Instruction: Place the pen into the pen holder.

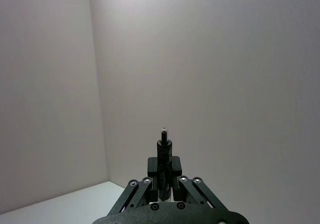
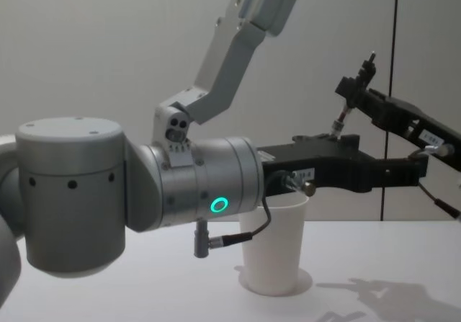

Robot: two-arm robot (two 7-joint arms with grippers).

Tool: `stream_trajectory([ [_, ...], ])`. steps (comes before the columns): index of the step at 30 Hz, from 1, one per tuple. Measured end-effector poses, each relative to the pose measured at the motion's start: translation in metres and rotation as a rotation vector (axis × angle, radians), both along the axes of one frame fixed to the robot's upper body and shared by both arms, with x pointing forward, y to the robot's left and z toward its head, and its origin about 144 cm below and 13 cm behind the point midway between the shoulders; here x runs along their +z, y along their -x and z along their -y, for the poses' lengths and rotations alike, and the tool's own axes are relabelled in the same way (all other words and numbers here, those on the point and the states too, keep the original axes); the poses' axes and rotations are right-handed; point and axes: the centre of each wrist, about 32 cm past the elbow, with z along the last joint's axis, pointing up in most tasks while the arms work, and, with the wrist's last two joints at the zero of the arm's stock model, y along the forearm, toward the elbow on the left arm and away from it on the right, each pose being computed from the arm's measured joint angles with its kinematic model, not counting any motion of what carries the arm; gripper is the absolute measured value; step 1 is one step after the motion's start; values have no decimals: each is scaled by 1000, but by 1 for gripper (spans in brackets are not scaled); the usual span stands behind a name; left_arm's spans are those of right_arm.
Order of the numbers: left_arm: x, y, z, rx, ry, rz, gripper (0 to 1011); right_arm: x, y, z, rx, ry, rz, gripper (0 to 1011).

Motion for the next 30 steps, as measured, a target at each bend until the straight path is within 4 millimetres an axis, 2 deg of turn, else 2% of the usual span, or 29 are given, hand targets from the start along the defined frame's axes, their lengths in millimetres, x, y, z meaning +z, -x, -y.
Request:
stream_trajectory([
  [17, 0, 0, 0, 0, 0, 0, 1003, -10, -2, -7, -18, -42, -16, 143],
  [30, 0, 0, 0, 0, 0, 0, 1003, -16, -8, -4, 14, -80, -48, 143],
])
